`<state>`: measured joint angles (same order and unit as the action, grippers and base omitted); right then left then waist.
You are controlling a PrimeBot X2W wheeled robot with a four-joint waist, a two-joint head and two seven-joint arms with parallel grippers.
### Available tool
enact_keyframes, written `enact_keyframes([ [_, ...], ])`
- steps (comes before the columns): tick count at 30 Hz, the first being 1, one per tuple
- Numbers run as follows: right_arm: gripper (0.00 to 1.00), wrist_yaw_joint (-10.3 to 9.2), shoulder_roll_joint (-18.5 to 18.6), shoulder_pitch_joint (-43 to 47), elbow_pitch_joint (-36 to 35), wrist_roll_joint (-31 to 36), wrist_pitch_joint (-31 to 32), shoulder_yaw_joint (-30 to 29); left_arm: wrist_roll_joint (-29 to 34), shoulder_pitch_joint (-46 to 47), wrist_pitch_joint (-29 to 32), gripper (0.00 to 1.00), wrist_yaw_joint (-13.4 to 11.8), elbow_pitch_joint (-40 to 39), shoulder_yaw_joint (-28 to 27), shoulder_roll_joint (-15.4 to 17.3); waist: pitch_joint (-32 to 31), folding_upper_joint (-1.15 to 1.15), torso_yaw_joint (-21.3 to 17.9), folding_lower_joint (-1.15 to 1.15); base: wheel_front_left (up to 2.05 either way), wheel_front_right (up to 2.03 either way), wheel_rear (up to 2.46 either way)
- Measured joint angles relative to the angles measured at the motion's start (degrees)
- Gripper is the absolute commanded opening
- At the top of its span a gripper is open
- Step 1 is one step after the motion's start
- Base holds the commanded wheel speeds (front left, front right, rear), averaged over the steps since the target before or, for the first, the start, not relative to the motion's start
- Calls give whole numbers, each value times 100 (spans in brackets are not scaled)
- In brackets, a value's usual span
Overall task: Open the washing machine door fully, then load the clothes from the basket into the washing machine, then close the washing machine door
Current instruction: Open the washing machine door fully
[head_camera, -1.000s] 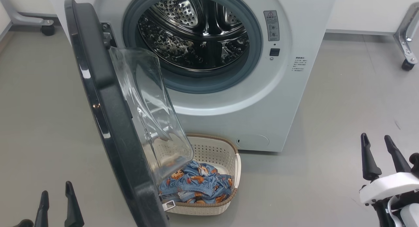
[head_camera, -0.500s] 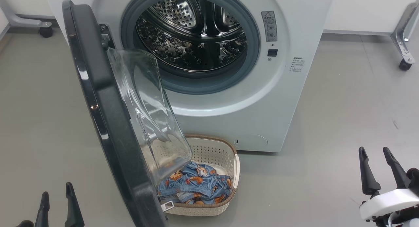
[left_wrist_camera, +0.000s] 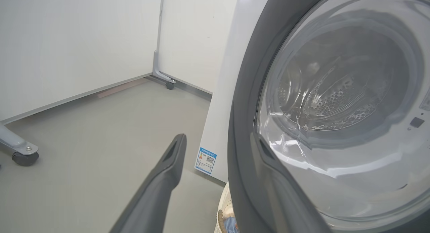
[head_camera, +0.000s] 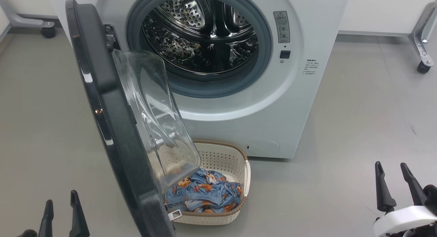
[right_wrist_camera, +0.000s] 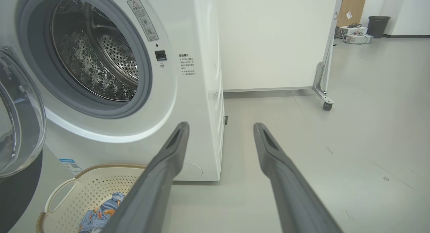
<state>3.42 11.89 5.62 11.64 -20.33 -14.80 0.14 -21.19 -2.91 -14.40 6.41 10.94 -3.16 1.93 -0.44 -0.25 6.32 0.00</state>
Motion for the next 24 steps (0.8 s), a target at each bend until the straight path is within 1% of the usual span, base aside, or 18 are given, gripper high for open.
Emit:
enact_keyframes([
  [4, 100, 18, -104, 7, 31, 87, 0, -85, 0, 0, 0, 100, 0, 0, 0, 0, 2, 0, 10, 0, 0, 0, 0],
  [9, 100, 116, -138, 11, 97, 224, 0, -200, 7, 0, 0, 100, 0, 2, 10, 0, -4, 0, 25, 0, 0, 0, 0],
  [24, 100, 245, -377, 12, 158, 428, 0, -394, 49, -1, 0, 100, 1, 12, 46, 0, -49, 0, 58, 0, 0, 0, 0],
])
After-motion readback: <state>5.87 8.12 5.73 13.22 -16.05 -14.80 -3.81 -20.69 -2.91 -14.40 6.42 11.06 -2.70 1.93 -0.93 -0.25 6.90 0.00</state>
